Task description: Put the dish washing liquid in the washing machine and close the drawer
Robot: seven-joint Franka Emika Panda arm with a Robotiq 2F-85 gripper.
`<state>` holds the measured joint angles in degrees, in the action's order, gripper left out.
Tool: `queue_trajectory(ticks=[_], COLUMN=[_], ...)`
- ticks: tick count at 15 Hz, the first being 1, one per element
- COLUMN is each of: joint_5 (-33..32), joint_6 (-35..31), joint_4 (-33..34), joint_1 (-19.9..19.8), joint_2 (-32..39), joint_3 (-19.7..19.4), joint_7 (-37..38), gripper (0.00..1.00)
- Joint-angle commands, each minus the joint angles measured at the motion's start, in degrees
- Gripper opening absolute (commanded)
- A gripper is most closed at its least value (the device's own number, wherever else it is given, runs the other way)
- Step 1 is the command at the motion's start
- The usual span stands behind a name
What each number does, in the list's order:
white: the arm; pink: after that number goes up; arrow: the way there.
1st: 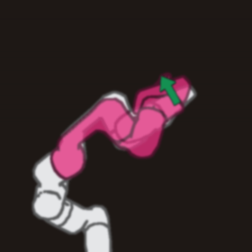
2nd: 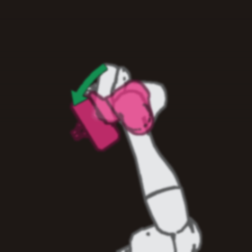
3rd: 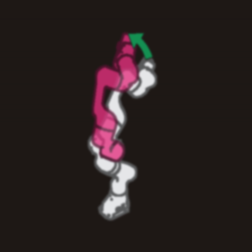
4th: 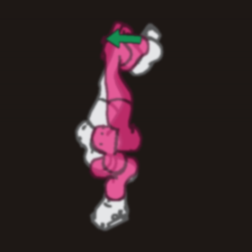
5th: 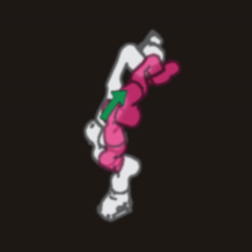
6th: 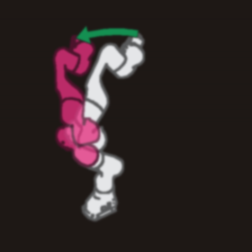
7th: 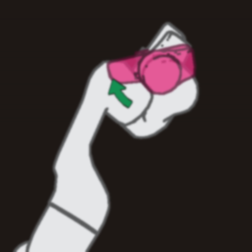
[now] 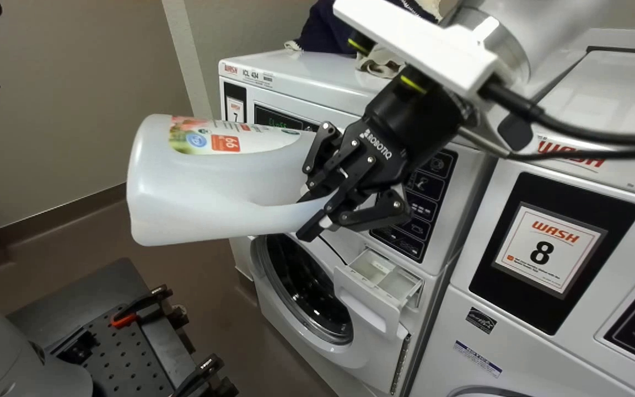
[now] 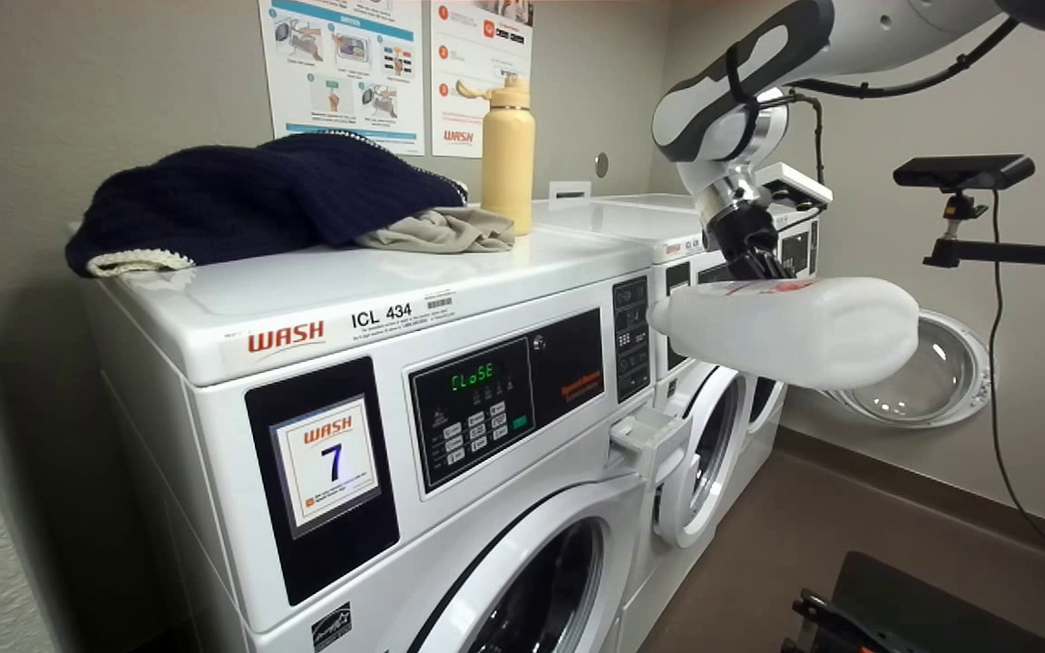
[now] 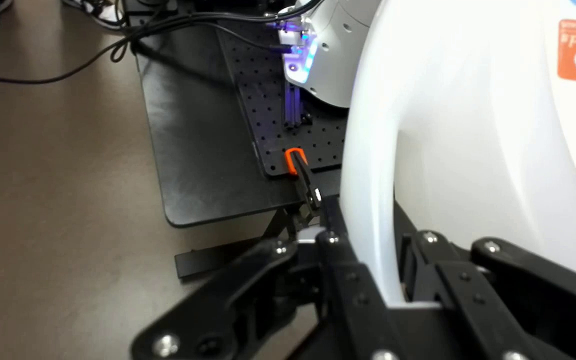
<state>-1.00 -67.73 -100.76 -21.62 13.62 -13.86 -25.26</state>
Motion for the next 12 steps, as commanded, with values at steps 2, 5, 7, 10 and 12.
queue_trajectory(ticks=[2,5,7,10,12], joint_5=[-2.65,-2.59,-3.0,-4.86,-6.86], joint_6=[-1.55,-2.0,-2.26,-3.32,-5.65], joint_4=[-2.3,-1.84,-0.84,2.37,5.2], joint_1=[2.67,4.9,6.8,9.9,11.65], joint_2=[-10.78,-16.36,-19.67,-23.0,-23.53], joint_3=[0.98,1.61,2.12,2.88,3.34], joint_7=[-3.15,-4.89,-5.0,-4.25,-4.31], gripper=[0.1,0.1,0.1,0.1,0.1])
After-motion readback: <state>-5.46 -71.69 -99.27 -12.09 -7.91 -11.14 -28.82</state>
